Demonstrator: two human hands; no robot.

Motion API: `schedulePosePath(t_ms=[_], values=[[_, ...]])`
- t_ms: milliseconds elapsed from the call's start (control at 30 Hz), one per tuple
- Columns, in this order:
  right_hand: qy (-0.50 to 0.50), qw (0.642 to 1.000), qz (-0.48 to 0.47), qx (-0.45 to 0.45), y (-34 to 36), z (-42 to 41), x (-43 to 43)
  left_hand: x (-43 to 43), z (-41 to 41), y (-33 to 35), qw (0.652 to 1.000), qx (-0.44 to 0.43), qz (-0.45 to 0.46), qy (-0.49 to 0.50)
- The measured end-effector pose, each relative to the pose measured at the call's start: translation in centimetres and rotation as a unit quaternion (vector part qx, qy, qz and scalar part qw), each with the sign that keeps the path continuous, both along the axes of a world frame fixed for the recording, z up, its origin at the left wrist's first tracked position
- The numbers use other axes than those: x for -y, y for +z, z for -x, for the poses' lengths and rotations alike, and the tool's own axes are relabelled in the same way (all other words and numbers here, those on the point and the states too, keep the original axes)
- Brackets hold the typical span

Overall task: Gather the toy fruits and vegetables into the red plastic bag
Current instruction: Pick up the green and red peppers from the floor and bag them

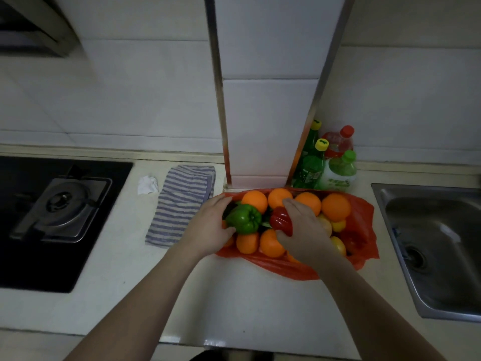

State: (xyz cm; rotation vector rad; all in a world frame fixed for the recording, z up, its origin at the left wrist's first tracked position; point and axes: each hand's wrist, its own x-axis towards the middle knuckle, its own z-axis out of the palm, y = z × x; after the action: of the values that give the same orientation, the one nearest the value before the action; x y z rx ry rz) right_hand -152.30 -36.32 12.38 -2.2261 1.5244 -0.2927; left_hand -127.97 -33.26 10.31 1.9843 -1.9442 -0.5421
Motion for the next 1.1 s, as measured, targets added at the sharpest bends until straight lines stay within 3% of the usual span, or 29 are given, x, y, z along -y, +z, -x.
schedulePosePath(t_ms=[267, 733, 1100], values=[[-0.032, 0.999, 0.015, -0.007, -0.8, -2.9, -2.5, -0.4, -3.9, -0.6, 0.999, -0.019, 0.019, -0.034], [-0.066, 0.997, -0.001, -0.041, -7.7, -4.9, -5.7, -0.3, -7.9, -6.2, 0.999, 0.000, -0.043, -0.026], [-0.084, 0.993, 0.076, -0.021, -10.2, -5.4, -5.9, 2.1, -7.1, -9.4, 0.998, -0.015, -0.058, -0.019]])
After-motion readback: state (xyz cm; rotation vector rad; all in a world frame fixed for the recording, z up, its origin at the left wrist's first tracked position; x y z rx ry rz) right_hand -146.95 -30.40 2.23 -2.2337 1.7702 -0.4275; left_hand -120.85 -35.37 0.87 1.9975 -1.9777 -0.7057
